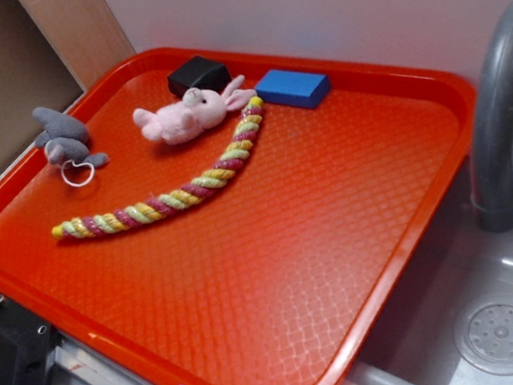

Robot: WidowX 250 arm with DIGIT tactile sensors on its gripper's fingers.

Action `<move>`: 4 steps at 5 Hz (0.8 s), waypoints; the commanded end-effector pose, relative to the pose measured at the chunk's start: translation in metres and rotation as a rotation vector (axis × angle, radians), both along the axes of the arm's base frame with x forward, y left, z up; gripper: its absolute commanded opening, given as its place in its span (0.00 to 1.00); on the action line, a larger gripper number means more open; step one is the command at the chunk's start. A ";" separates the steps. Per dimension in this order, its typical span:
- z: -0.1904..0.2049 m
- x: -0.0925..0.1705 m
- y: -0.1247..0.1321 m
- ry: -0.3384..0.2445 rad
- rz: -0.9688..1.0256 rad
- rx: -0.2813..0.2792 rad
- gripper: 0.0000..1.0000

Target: Grab the gray animal.

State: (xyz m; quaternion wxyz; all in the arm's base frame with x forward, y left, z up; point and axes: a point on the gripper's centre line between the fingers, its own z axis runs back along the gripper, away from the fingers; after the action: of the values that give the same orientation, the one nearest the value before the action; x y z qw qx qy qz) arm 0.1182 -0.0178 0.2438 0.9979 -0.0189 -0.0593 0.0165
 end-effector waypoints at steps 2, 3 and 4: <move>-0.015 0.025 0.017 0.005 0.250 -0.053 1.00; -0.033 0.043 0.032 0.034 0.501 -0.064 1.00; -0.066 0.066 0.060 0.056 0.708 -0.064 1.00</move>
State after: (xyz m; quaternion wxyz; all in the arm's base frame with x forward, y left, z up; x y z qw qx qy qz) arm 0.1873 0.0370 0.1701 0.9320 -0.0245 -0.0168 0.3611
